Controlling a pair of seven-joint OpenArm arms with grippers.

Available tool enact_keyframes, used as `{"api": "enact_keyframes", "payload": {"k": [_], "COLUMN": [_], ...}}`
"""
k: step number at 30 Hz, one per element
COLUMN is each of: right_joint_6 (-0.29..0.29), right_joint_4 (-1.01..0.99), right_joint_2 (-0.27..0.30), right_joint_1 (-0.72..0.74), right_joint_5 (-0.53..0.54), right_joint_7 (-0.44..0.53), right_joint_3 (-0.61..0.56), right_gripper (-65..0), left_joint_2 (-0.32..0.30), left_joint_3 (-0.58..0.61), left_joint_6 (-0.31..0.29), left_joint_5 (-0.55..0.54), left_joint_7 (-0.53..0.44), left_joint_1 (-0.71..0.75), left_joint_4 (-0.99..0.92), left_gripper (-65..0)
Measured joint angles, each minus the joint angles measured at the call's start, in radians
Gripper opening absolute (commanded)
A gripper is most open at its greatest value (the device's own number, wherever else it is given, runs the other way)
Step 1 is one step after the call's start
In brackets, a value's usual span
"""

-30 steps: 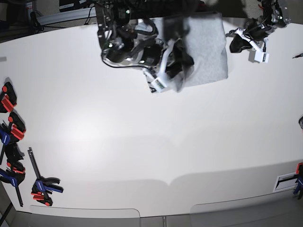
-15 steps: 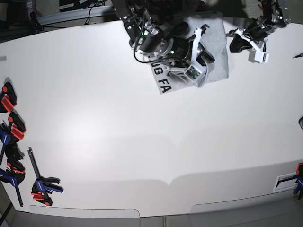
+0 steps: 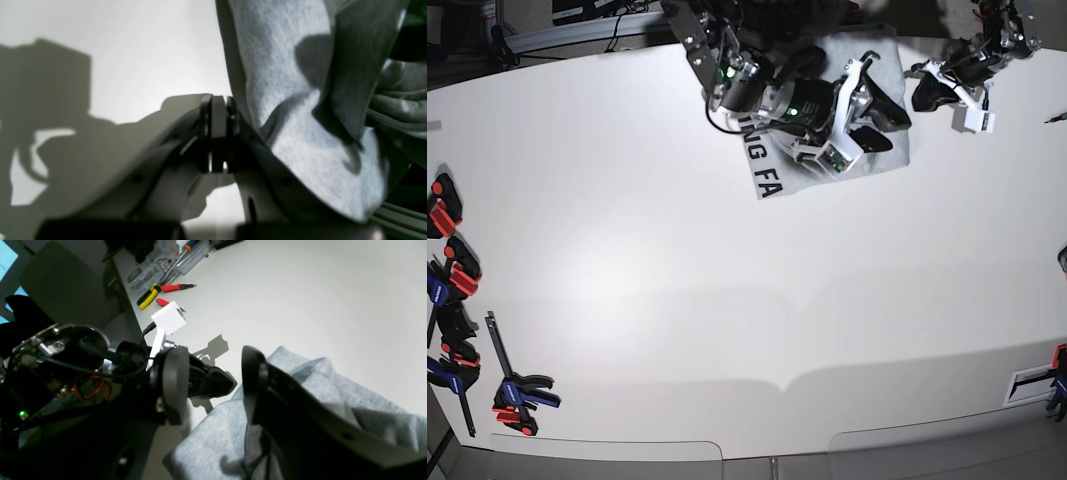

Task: Fold the T-shirt properly
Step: 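Grasp the shirt's folded edge with the right gripper and fold it over, then fold the shirt in half again with both grippers, left gripper pressing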

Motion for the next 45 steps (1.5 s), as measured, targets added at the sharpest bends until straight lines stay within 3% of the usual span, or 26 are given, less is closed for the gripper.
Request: {"api": "enact_keyframes", "payload": {"k": [4, 6, 8, 12, 14, 18, 25, 31, 34, 39, 45], "right_joint_6": [-0.001, -0.073, -0.091, -0.099, -0.102, -0.102, -0.026, 0.022, 0.029, 0.029, 0.029], "right_joint_4": [0.003, 0.017, 0.031, 0.039, 0.039, 0.039, 0.039, 0.039, 0.039, 0.039, 0.039], "right_joint_2": [-0.001, -0.002, -0.004, -0.006, -0.006, -0.006, 0.026, 0.024, 0.019, 0.019, 0.019], "right_joint_1": [0.047, 0.064, 0.072, 0.068, 0.069, 0.066, 0.066, 0.066, 0.066, 0.066, 0.066], "right_joint_5": [-0.173, -0.219, -0.236, -0.237, -0.214, -0.164, 0.064, 0.162, 0.165, 0.159, 0.158], "right_joint_7": [-0.05, -0.06, -0.072, -0.123, -0.168, -0.224, -0.27, -0.281, -0.279, -0.281, -0.277], "right_joint_3": [0.018, 0.058, 0.115, 0.267, 0.349, 0.505, 0.662, 0.666, 0.629, 0.553, 0.515], "right_gripper": [-40.6, -40.6, -40.6, -40.6, -40.6, -40.6, -40.6, -40.6, -40.6, -40.6, -40.6], "left_joint_2": [-0.032, -0.032, -0.032, -0.037, -0.037, -0.035, -0.037, 0.007, 0.023, 0.026, 0.026], "left_joint_3": [-0.025, -0.067, -0.119, -0.175, -0.173, -0.123, 0.088, 0.195, 0.231, 0.282, 0.284], "left_joint_6": [0.003, -0.004, -0.031, -0.107, -0.105, -0.11, -0.11, -0.103, -0.103, -0.103, -0.103], "left_joint_5": [-0.035, -0.038, -0.093, -0.252, -0.299, -0.338, -0.203, -0.116, -0.115, -0.009, -0.006], "left_joint_7": [0.076, 0.099, 0.119, 0.181, 0.227, 0.235, 0.202, 0.177, 0.172, 0.098, 0.059], "left_joint_1": [0.003, 0.007, 0.017, 0.045, 0.076, 0.081, 0.084, 0.076, 0.071, 0.06, 0.05], "left_joint_4": [0.054, 0.114, 0.198, 0.369, 0.436, 0.504, 0.5, 0.5, 0.5, 0.5, 0.499], "left_gripper": [-65.0, -65.0, -64.9, -47.8, -42.7, -40.1, -38.2, -38.3, -38.3, -38.3, -38.3]}}
